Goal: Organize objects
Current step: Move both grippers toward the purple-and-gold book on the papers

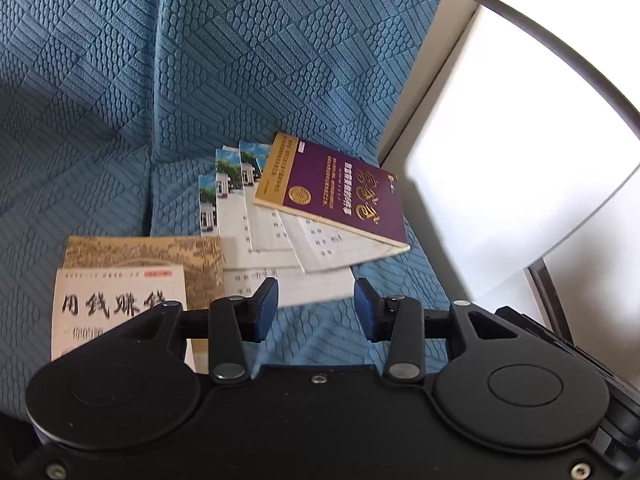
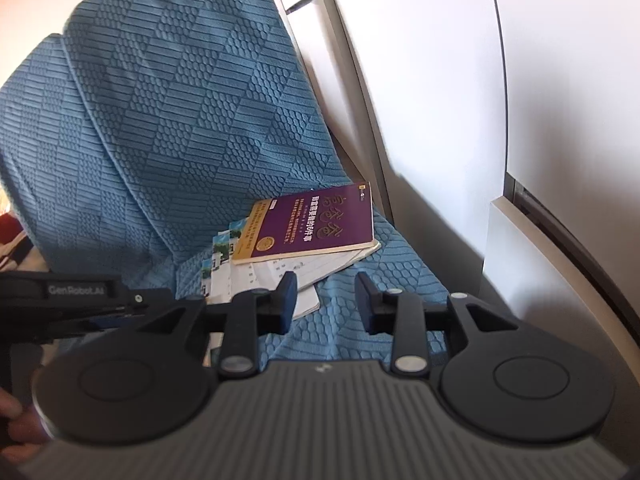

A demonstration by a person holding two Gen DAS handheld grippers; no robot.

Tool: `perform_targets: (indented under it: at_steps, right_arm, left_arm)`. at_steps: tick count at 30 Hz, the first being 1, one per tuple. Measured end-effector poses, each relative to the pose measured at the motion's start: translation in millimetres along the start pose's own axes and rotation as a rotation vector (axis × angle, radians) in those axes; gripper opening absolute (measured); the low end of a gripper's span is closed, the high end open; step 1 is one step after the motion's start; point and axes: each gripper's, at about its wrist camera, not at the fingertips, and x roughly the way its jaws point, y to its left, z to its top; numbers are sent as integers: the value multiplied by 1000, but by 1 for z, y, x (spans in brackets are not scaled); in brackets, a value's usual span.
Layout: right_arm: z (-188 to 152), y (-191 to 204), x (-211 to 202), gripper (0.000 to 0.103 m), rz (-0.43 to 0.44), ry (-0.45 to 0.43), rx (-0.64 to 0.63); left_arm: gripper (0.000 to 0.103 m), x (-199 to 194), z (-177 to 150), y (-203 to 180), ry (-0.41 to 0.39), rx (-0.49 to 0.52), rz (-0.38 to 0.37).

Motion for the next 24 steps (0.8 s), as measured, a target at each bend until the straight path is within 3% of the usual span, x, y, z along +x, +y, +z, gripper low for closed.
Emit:
perform_targets:
  at_steps: [5,18,24]
  right_arm:
    - [5,-4,35,48,-37,20,33]
    - [19,-5,127,47,-85,31,33]
    - [25,-23,174,47,-127,33,60]
  left_arm:
    - [43,31,18,7,7,-4,5]
    - [52,113,54,12,22,15,62]
    - [52,148,72,10,31,43,82]
